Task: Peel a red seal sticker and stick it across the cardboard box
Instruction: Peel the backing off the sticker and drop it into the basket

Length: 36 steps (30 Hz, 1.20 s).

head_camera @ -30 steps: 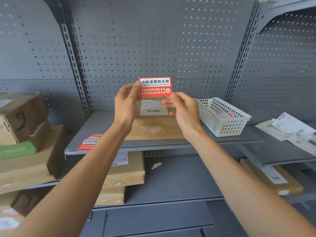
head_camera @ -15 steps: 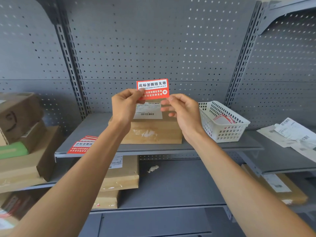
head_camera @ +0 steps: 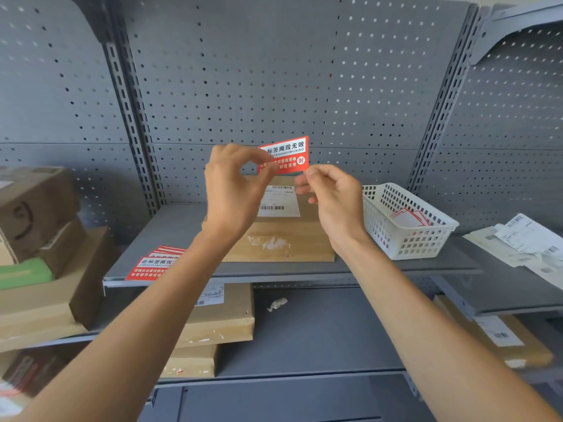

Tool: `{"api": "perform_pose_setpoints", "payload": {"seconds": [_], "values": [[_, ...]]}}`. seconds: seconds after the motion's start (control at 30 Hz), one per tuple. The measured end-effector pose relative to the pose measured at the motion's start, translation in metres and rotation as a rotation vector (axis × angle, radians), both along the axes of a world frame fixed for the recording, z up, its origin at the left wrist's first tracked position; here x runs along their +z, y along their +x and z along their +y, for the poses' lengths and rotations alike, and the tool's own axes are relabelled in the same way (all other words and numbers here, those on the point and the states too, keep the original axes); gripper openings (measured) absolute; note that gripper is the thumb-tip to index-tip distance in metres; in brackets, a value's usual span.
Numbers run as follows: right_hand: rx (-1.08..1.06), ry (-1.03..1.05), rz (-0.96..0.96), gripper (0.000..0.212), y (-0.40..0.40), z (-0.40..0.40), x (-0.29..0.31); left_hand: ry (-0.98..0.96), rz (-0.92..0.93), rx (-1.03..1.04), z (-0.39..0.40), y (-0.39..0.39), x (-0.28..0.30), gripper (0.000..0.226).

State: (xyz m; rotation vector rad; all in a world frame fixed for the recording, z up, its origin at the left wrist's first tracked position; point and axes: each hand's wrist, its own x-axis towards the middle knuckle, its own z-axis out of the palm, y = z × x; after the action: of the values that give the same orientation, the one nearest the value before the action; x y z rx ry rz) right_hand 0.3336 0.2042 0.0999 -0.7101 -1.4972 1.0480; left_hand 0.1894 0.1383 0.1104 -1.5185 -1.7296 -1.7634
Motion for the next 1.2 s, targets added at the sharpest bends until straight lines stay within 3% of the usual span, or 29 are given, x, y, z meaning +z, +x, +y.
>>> {"api": "perform_pose_setpoints", "payload": {"seconds": [0.13, 0.7, 1.2], "values": [[0.004, 0.093, -0.038, 0.020, -0.008, -0.002, 0.000, -0.098, 0.008, -0.141, 0.000, 0.011, 0.006, 0.008], [-0.051, 0.396, -0.213, 0.018, -0.019, -0.002, 0.005, -0.147, -0.022, -0.195, -0.007, 0.002, 0.016, 0.020], [-0.010, 0.320, -0.188, 0.015, -0.020, 0.001, 0.002, -0.182, -0.048, -0.103, -0.005, -0.005, 0.011, 0.021]]}}
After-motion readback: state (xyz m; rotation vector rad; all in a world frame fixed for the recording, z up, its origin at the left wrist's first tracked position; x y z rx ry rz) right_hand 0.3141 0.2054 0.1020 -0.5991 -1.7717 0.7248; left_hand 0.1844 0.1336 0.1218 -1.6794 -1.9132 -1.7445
